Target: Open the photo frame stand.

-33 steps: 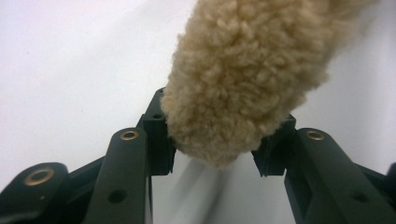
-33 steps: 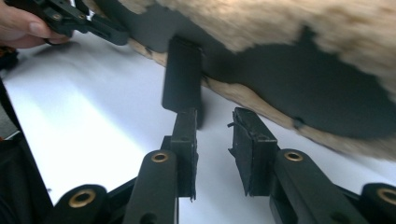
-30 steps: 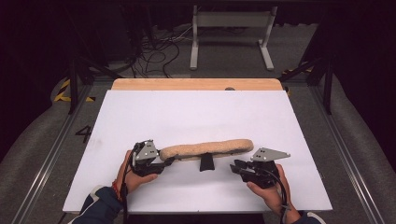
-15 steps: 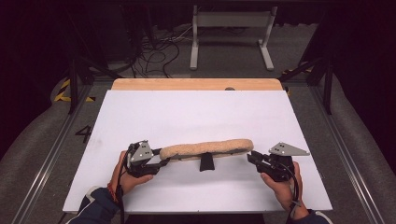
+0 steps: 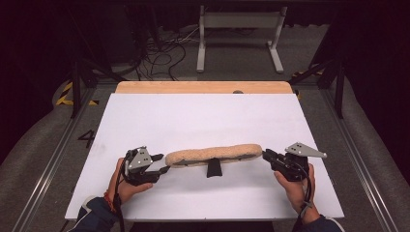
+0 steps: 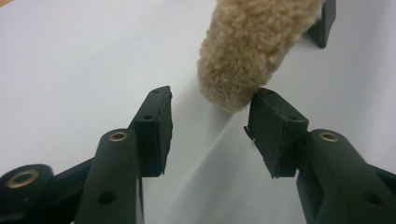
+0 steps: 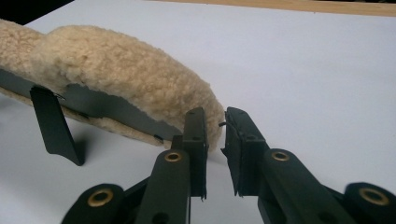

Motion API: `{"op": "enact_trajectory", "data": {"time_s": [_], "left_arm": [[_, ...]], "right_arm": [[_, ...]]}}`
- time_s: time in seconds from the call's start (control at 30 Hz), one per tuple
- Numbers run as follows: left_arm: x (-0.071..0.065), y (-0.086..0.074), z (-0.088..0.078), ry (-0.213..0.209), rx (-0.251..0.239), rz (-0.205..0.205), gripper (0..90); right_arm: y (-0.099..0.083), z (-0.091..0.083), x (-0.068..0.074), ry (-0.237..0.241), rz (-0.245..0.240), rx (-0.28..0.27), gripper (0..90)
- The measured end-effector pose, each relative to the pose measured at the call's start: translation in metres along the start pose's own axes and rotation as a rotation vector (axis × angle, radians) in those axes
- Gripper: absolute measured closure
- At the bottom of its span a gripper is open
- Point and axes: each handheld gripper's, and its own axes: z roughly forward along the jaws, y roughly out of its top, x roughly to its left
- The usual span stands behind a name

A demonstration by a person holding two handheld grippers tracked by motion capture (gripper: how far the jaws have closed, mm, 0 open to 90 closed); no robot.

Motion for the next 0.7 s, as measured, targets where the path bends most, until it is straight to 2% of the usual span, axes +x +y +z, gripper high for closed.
{"op": "enact_trajectory", "data": {"time_s": [0.3,0.4,0.5,0.53,0.7], "left_arm": [[0.004,-0.014,-0.005,0.004,0.028,-0.041,38.8],[0.004,-0.015,-0.005,0.016,0.027,-0.047,32.0],[0.002,-0.014,-0.004,0.044,0.05,-0.012,28.9],[0.001,-0.014,-0.005,0.042,0.049,0.001,28.5],[0.0,-0.016,-0.009,0.022,0.031,0.004,25.1]], "right_arm": [[-0.002,0.003,-0.002,0.017,0.002,0.019,75.3],[-0.003,0.003,-0.003,0.018,-0.001,0.025,74.6],[-0.004,0.002,-0.003,0.019,-0.001,0.027,74.6],[-0.004,0.002,-0.003,0.018,-0.004,0.028,74.7],[-0.005,0.001,-0.002,0.033,-0.003,0.029,74.0]]}}
